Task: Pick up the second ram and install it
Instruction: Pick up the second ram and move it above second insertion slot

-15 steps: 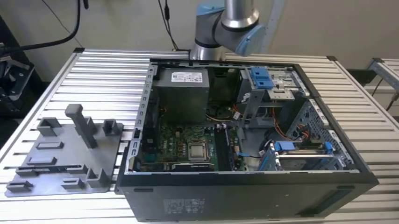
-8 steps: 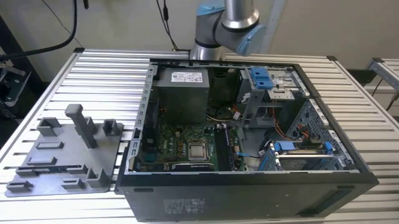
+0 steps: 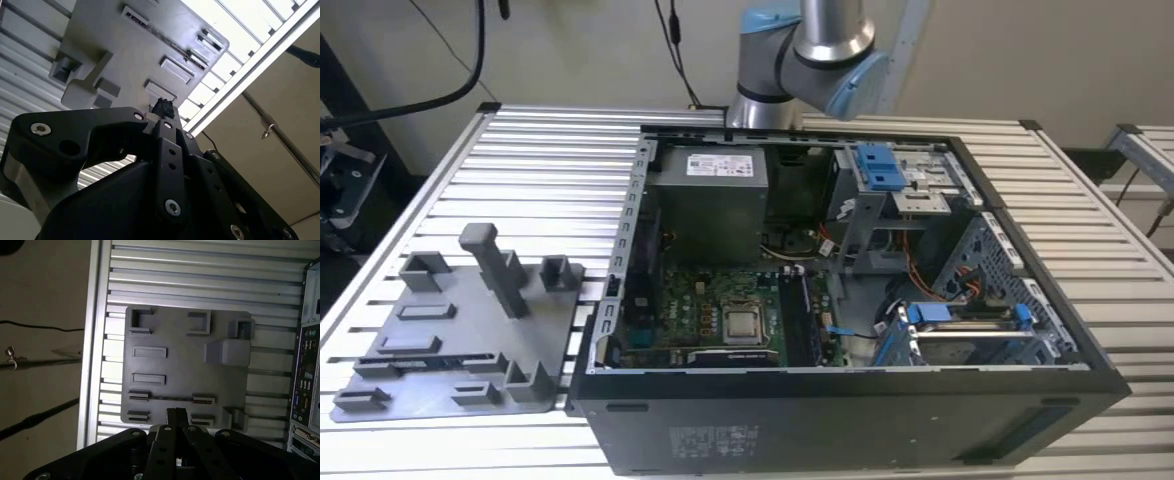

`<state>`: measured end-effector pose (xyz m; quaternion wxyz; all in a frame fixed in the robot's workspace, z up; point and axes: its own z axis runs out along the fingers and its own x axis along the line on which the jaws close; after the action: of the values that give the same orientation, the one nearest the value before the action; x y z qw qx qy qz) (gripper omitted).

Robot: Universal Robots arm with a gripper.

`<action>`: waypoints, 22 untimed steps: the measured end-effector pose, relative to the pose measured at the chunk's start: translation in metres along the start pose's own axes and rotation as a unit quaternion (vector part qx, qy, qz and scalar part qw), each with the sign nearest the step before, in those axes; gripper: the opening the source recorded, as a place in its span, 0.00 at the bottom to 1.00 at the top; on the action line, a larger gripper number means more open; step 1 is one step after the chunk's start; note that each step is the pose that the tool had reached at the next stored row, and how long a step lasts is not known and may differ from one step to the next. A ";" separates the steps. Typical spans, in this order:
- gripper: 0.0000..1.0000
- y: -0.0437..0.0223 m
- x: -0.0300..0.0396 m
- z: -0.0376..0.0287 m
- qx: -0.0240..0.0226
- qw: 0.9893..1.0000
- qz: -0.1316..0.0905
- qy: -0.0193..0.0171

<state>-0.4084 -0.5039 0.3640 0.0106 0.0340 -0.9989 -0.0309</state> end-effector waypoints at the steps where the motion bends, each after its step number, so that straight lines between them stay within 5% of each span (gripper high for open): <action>1: 0.11 0.0000 0.0000 0.0000 0.000 1.000 0.000 0.000; 8: 0.11 0.0000 0.0000 0.0001 0.000 1.000 -0.002 0.000; 13: 0.11 0.0000 0.0000 0.0001 0.003 1.000 -0.025 0.002; 22: 0.11 0.0000 0.0000 0.0001 0.008 0.997 -0.083 0.006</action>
<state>-0.4084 -0.5039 0.3640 0.0135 0.1171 -0.9928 -0.0232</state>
